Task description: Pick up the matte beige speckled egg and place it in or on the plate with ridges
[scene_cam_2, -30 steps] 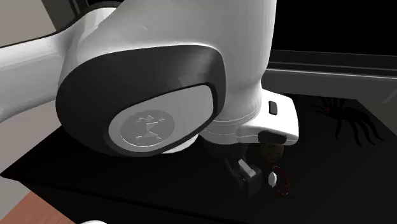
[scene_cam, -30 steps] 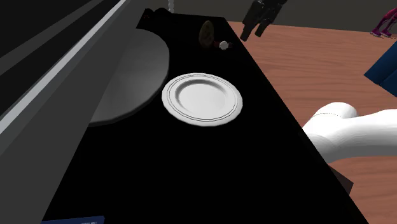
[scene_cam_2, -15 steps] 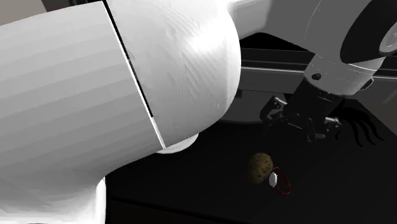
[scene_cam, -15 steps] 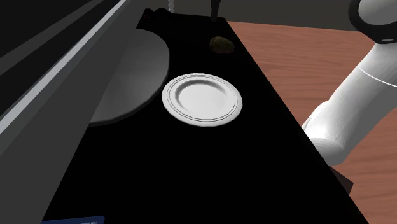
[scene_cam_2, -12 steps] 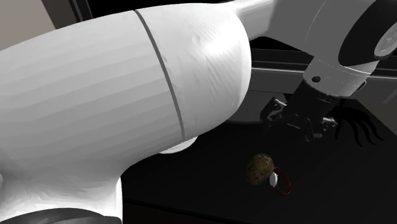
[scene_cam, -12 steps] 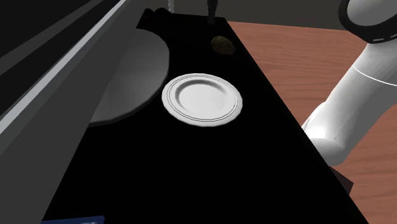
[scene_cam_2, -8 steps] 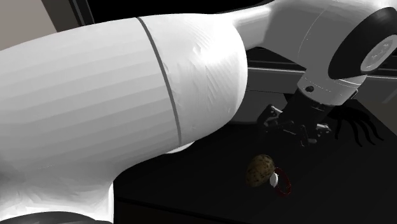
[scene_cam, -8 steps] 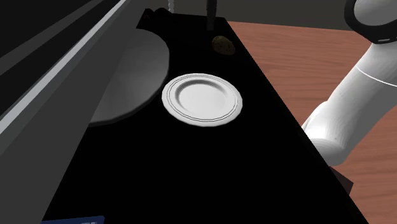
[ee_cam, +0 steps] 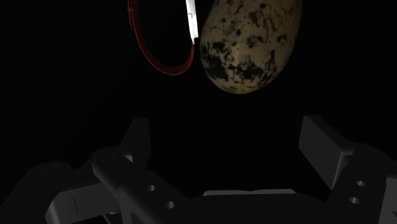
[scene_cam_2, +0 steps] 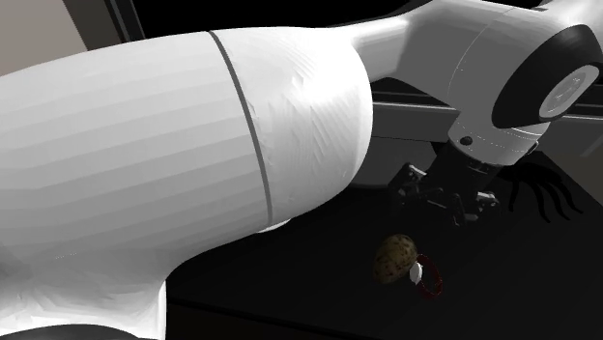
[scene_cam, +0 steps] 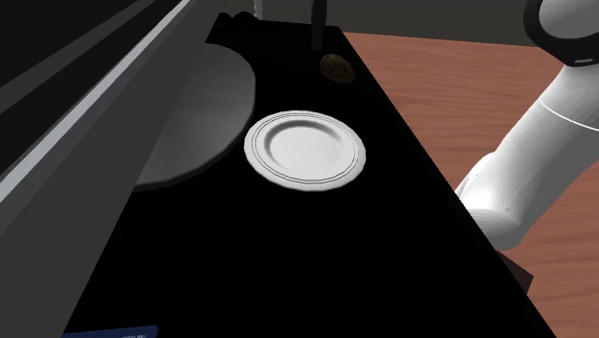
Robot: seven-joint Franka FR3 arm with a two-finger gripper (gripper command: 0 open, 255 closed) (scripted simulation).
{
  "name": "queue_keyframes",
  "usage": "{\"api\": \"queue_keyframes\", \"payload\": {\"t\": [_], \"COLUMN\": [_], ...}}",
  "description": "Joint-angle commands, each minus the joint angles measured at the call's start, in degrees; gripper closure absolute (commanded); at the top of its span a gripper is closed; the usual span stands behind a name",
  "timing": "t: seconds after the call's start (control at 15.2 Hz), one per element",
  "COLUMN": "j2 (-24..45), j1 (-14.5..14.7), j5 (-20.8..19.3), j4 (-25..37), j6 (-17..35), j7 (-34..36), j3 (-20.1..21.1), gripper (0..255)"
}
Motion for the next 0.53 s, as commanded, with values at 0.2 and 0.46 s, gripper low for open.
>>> {"api": "queue_keyframes", "payload": {"t": [0.2, 0.46], "j2": [0.0, 0.0], "j1": [0.0, 0.0], "j5": [0.0, 0.0], "j4": [0.0, 0.0], "j6": [0.0, 0.0], "j7": [0.0, 0.0], "j3": [0.0, 0.0], "gripper": [255, 255]}}
